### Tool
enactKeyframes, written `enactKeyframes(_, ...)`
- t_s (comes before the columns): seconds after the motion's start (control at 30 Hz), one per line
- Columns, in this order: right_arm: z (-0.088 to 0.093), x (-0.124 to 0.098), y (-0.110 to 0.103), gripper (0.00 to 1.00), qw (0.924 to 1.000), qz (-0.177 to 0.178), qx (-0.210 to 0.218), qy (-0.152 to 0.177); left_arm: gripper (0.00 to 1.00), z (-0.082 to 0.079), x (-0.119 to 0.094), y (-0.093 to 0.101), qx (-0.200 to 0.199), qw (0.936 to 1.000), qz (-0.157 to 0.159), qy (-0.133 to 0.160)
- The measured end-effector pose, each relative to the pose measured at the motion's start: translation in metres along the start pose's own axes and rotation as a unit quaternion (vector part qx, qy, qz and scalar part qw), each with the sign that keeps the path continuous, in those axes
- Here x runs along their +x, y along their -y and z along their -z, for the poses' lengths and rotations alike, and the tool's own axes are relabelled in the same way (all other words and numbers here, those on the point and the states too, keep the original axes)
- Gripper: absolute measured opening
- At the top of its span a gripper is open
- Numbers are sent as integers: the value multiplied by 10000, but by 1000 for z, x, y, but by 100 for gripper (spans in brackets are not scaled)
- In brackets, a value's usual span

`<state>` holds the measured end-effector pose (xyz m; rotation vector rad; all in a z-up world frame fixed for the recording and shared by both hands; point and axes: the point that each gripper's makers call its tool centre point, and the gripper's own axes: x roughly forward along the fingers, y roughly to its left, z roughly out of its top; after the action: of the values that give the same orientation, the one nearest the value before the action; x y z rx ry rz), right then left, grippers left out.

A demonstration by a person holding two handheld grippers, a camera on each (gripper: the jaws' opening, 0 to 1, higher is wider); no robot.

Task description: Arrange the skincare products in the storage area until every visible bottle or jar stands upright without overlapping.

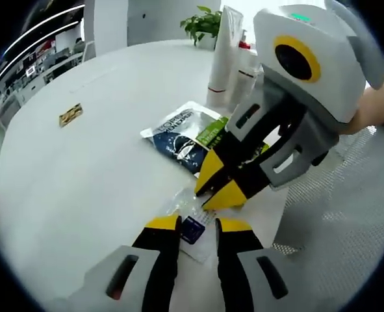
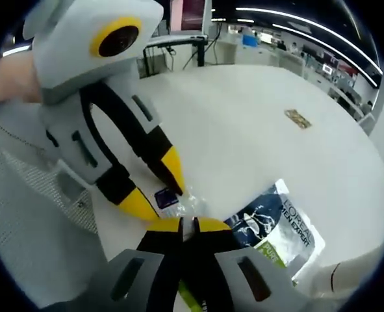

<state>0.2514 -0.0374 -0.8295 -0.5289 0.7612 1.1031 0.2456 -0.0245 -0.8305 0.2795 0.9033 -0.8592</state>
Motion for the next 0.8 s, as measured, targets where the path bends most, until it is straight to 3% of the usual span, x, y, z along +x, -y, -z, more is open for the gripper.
enactKeyframes(0.53, -4, -6, 2, 8, 9999, 61, 71, 99, 25, -5, -3, 3, -96, 9999, 82, 108)
enactKeyframes(0.8, -13, -17, 4, 16, 9993, 106, 123, 327, 29, -9, -7, 3, -115, 9997, 51, 189)
